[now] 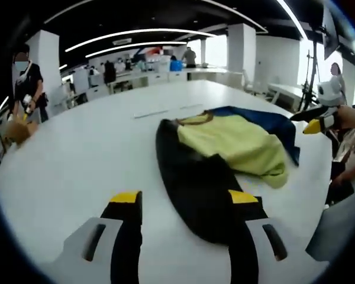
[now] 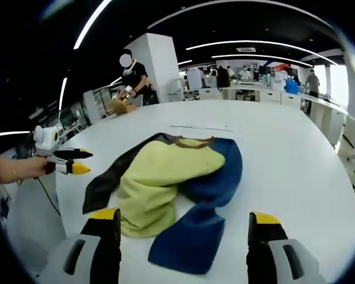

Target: Fold the garment on the visible template until the final outline fits inside the template.

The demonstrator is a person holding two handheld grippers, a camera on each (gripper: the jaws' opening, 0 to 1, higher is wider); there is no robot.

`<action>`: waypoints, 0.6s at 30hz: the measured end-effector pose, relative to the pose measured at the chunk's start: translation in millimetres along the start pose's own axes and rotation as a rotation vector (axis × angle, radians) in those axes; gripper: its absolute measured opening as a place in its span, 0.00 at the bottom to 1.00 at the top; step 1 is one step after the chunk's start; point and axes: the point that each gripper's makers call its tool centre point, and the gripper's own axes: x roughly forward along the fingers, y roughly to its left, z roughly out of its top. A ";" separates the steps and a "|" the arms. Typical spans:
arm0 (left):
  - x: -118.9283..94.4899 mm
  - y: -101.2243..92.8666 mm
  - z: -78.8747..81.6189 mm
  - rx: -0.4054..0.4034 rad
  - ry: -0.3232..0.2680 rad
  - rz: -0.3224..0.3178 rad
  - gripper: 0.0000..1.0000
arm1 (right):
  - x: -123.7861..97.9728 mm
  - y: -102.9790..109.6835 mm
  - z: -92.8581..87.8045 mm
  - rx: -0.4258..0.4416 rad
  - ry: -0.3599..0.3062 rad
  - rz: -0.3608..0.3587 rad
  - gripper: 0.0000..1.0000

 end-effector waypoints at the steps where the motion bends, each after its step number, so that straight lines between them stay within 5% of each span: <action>1: 0.0 -1.4 -4.7 0.000 0.011 -0.002 0.51 | 0.2 1.1 -3.5 0.000 0.008 0.001 0.86; 18: 5.4 -25.6 -44.7 0.000 0.098 -0.048 0.38 | 5.2 29.5 -52.5 -0.030 0.058 0.020 0.56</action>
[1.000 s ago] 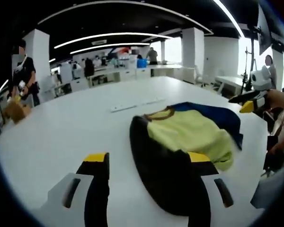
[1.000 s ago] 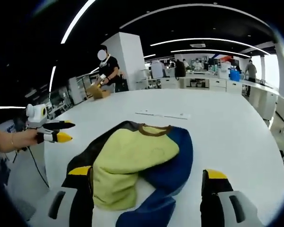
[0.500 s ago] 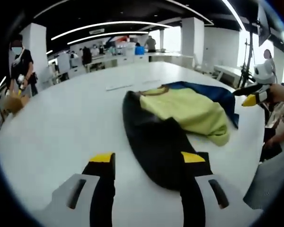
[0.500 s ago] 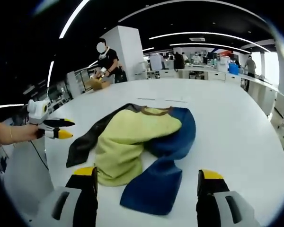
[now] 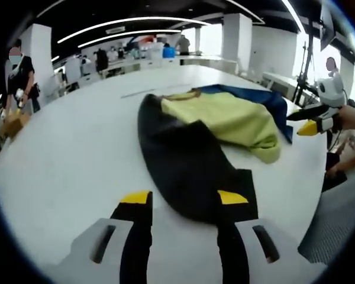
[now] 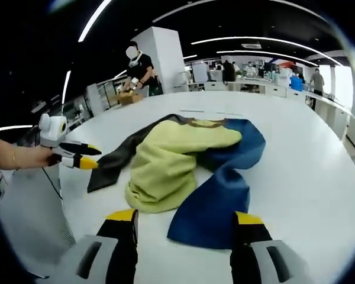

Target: Fold the garment on the visible template until the final outline fits inside the template.

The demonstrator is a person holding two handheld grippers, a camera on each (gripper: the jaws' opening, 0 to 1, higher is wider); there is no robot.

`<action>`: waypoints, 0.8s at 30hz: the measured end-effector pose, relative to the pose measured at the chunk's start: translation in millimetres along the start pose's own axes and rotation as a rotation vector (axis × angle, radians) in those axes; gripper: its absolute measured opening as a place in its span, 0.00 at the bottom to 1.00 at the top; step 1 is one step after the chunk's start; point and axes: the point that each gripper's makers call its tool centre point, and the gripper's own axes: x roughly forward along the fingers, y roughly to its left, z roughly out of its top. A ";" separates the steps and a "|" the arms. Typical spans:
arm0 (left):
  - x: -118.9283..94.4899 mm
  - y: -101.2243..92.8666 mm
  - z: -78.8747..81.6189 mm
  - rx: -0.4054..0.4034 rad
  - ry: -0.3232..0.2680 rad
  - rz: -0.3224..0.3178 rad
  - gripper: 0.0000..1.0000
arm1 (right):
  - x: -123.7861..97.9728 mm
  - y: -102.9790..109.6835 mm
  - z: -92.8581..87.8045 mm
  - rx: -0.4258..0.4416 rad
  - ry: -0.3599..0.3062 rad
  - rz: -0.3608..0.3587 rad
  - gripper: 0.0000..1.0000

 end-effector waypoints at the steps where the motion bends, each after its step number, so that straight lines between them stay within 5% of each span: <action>1: 0.4 -0.9 -1.9 0.002 0.004 -0.002 0.37 | 0.5 0.3 -2.5 -0.007 0.007 -0.001 0.53; 12: 3.8 -5.7 -16.6 -0.007 0.053 -0.015 0.24 | 8.4 3.1 -26.3 -0.137 0.087 -0.031 0.29; 24: 6.0 -12.3 -17.8 -0.052 0.054 -0.068 0.02 | 11.7 -11.9 -23.3 -0.224 0.073 -0.108 0.08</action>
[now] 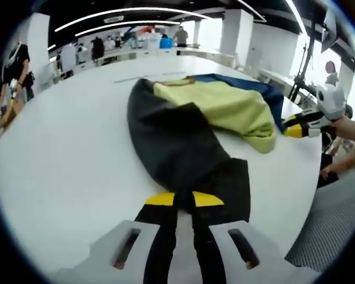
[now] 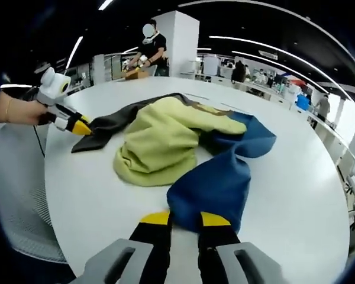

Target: Fold the garment on the visible template until the final outline fits inside the template.

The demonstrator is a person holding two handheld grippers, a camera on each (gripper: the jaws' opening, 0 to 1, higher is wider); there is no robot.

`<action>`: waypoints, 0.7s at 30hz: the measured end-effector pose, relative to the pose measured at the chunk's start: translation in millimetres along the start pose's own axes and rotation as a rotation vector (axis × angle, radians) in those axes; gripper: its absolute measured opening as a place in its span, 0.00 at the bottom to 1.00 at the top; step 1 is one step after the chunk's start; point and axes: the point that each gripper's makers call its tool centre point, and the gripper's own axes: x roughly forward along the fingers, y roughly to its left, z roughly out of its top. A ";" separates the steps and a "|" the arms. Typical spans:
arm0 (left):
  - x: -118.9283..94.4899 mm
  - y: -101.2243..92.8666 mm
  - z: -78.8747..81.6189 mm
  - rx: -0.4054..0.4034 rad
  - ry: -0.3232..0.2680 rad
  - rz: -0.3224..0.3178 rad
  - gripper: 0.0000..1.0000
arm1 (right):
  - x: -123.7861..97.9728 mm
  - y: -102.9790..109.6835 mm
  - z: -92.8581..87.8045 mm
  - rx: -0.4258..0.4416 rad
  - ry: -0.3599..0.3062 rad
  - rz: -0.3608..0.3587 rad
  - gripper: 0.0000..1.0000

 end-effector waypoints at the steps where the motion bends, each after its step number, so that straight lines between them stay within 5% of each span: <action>1: -0.1 -0.5 -0.2 0.000 0.002 -0.002 0.01 | 0.0 -2.0 -1.4 0.015 0.005 -0.009 0.07; 7: -2.9 -0.3 7.0 -0.057 -0.034 -0.012 0.00 | -3.5 -7.9 2.1 0.020 -0.002 -0.016 0.00; 21: -29.8 29.3 32.0 -0.104 -0.129 0.080 0.00 | -44.6 -50.1 53.6 0.045 -0.139 -0.139 0.00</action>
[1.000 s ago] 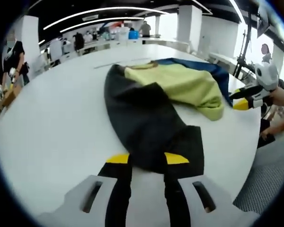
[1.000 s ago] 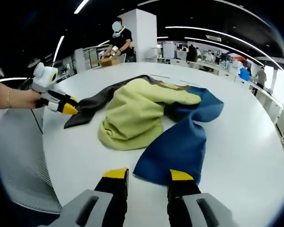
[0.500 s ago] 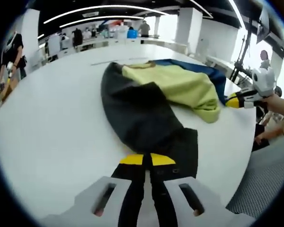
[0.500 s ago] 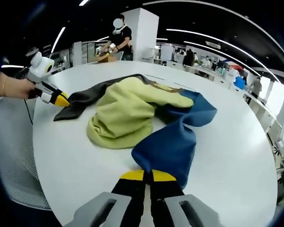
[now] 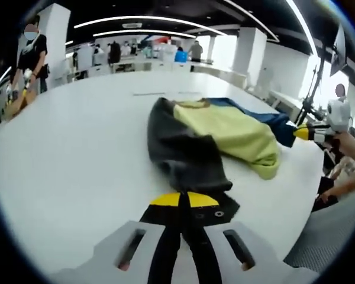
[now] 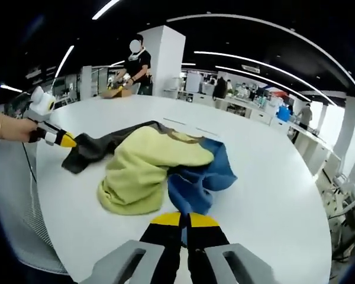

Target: Fold the garment on the visible template until the final outline fits inside the template.

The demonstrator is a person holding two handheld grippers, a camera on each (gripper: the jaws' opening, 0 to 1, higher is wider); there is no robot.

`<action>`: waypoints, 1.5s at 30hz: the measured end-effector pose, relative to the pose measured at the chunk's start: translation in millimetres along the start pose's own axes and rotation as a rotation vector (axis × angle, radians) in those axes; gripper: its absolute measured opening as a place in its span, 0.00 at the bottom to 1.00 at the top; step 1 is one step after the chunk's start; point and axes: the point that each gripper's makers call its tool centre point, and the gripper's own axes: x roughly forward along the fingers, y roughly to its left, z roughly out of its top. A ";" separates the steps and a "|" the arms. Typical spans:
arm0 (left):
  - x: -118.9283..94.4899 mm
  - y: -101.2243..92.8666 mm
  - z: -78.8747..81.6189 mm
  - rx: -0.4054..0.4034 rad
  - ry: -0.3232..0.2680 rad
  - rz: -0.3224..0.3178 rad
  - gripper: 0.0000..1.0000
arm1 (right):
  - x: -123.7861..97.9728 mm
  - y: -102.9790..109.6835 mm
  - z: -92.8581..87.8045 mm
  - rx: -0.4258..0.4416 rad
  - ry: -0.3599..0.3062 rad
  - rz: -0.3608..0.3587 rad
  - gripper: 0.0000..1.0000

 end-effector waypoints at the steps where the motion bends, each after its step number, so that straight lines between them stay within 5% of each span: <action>1: -1.9 4.7 3.1 -0.002 -0.007 0.011 0.00 | -1.7 -3.8 2.8 0.003 -0.007 -0.007 0.00; 10: -9.9 37.4 15.6 -0.005 -0.034 0.084 0.00 | -17.9 -50.4 13.4 0.081 -0.022 -0.090 0.00; 15: -10.5 48.5 18.0 -0.012 -0.027 0.114 0.00 | -25.7 -76.3 3.9 0.304 -0.034 -0.114 0.00; 27: -8.2 78.5 16.9 0.032 0.024 0.184 0.00 | -40.9 -121.0 -28.9 0.360 0.029 -0.192 0.00; 45: -3.3 129.9 13.0 0.083 0.093 0.289 0.00 | -35.8 -153.5 -72.3 0.388 0.172 -0.262 0.00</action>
